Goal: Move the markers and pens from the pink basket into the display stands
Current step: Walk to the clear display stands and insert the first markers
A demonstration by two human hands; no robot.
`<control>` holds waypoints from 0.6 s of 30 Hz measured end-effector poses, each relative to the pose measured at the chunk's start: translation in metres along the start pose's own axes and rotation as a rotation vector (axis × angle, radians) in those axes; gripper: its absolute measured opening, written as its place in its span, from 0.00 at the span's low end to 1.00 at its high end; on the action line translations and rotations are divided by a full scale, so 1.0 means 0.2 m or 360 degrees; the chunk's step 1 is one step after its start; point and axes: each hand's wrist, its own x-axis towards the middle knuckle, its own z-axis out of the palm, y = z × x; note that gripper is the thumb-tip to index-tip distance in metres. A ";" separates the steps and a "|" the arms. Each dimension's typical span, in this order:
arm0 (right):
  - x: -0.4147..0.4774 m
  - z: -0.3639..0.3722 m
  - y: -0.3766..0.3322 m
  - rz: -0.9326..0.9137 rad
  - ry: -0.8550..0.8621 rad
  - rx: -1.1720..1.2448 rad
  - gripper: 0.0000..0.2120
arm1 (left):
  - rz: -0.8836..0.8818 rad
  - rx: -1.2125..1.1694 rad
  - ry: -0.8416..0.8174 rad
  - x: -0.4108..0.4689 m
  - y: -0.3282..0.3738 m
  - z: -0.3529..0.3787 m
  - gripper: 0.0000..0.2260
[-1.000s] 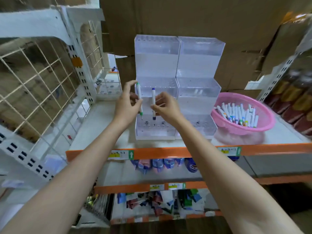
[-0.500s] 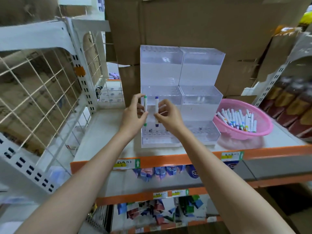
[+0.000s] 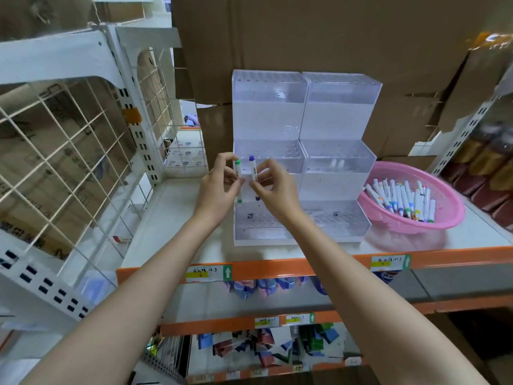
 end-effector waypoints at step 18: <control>-0.01 0.09 0.09 -0.0047 0.0138 -0.0028 0.09 | 0.0018 0.0038 0.0047 0.00 -0.08 0.05 0.17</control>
